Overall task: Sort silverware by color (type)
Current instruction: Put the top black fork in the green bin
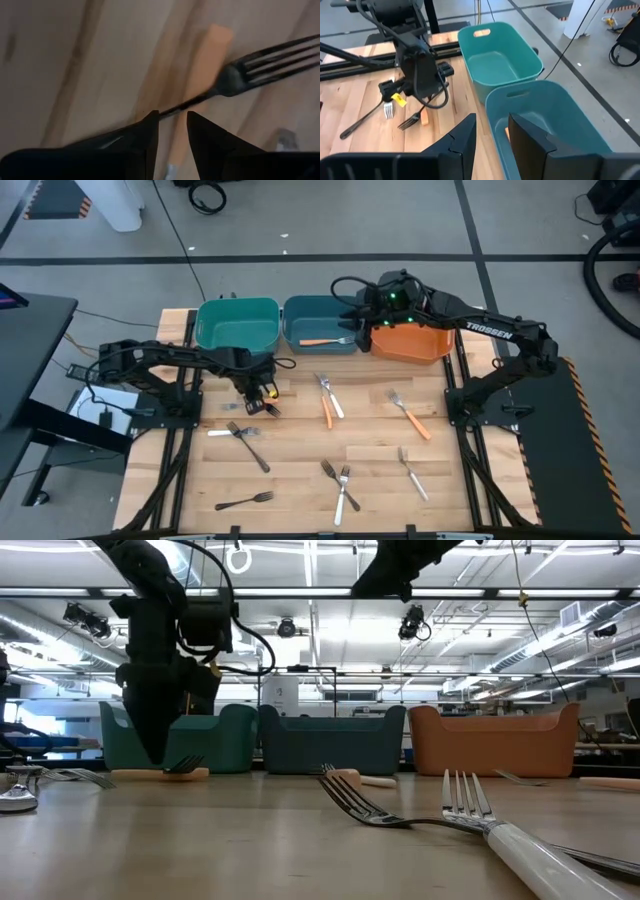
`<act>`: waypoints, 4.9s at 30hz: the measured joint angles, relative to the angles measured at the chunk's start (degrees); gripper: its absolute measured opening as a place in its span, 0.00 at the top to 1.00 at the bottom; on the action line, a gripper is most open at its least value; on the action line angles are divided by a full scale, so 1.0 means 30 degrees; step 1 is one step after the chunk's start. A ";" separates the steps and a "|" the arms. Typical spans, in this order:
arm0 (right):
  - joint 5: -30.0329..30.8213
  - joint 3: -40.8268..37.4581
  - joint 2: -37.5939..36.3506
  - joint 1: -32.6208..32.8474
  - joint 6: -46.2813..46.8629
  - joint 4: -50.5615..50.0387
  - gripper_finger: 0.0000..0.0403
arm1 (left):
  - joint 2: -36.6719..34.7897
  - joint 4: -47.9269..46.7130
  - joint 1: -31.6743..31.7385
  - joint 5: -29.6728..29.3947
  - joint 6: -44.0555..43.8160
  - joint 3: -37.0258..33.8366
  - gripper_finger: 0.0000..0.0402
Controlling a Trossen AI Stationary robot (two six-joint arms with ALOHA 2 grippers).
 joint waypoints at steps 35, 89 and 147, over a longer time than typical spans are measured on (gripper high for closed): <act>-0.0007 -0.0007 0.0000 0.0000 0.0068 -0.0382 0.70 | 0.1794 0.5038 -0.0058 -0.0872 -0.2983 -0.0021 0.73; 0.0000 -0.0015 0.0007 0.0000 0.0561 -0.0637 0.70 | 0.4284 0.3667 -0.0520 -0.1989 1.0272 0.1642 0.94; -0.0038 -0.0015 0.0007 0.0162 0.1559 -0.0353 0.70 | -0.1651 0.0434 1.0972 -0.5191 1.0926 0.2815 0.84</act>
